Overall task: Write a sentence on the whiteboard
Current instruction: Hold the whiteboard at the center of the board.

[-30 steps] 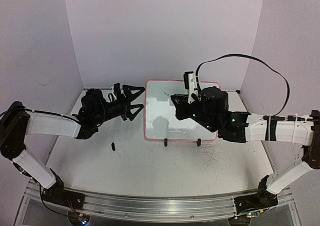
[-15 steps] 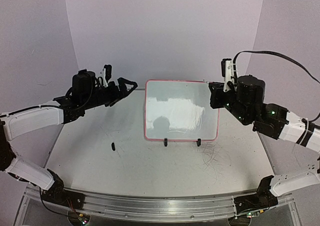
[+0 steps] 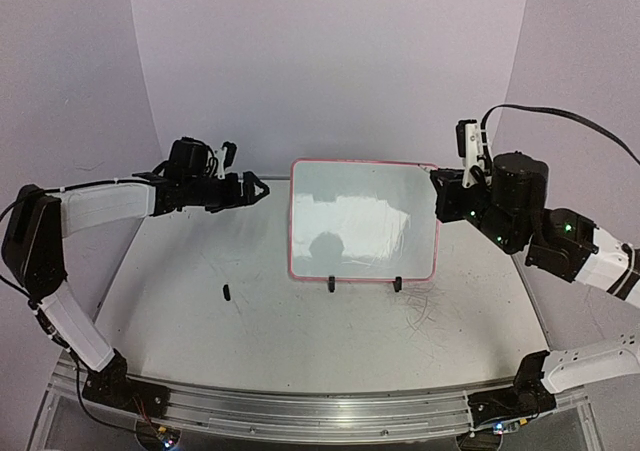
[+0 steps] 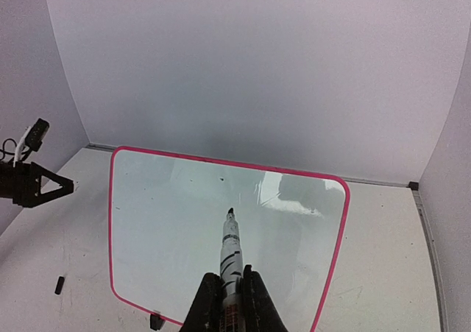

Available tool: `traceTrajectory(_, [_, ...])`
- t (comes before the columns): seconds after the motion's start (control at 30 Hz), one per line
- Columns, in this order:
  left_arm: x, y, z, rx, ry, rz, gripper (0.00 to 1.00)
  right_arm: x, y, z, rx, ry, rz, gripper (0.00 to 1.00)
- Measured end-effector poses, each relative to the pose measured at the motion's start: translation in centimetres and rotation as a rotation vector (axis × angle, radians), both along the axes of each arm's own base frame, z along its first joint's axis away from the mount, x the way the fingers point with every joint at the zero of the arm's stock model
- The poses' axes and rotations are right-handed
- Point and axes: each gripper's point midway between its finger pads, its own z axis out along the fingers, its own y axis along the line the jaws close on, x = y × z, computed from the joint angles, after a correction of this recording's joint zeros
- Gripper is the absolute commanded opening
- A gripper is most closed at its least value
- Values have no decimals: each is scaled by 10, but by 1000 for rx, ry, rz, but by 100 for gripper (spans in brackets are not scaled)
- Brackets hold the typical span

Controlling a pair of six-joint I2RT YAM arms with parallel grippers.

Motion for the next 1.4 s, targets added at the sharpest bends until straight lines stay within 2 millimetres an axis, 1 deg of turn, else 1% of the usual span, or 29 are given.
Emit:
traceTrajectory(0.13, [3, -10, -18, 28, 33, -83, 99, -1, -1, -3, -4, 3, 1, 0])
traceTrajectory(0.23, [4, -21, -23, 26, 34, -149, 99, -1, -1, -6, -10, 8, -1, 0])
traceTrajectory(0.33, [6, -35, -28, 3, 34, -232, 99, -1, 0, -6, -10, 8, 2, 0])
traceTrajectory(0.47, [3, -51, -39, -48, 35, -330, 95, -1, 1, -7, -11, 11, 10, 0])
traceTrajectory(0.53, [2, -56, -39, -74, 17, -361, 94, -1, 3, -7, -10, 13, 19, 0])
traceTrajectory(0.7, [-2, -60, -40, -107, -25, -395, 93, -4, 6, -7, 3, 10, 42, 0])
traceTrajectory(0.8, [-5, -60, -43, -115, -40, -404, 92, -7, 3, -8, 13, 4, 53, 0])
traceTrajectory(0.9, [-7, -61, -42, -132, -50, -420, 90, -10, 1, -4, 24, -8, 58, 0])
traceTrajectory(1.0, [-9, -65, -36, -173, -60, -448, 85, -11, 2, 0, 37, -16, 68, 0])
traceTrajectory(1.1, [-10, -70, -32, -214, -71, -476, 74, -12, 4, 1, 47, -19, 84, 0])
traceTrajectory(1.13, [-9, -72, -33, -224, -70, -481, 72, -13, 6, 0, 49, -17, 91, 0])
traceTrajectory(1.23, [-8, -74, -36, -247, -56, -483, 69, -14, 9, -1, 56, -11, 109, 0])
traceTrajectory(1.37, [-5, -76, -38, -267, -48, -478, 62, -16, 12, -2, 69, -8, 128, 0])
traceTrajectory(1.4, [-5, -76, -39, -269, -45, -478, 59, -16, 13, -2, 72, -9, 132, 0])
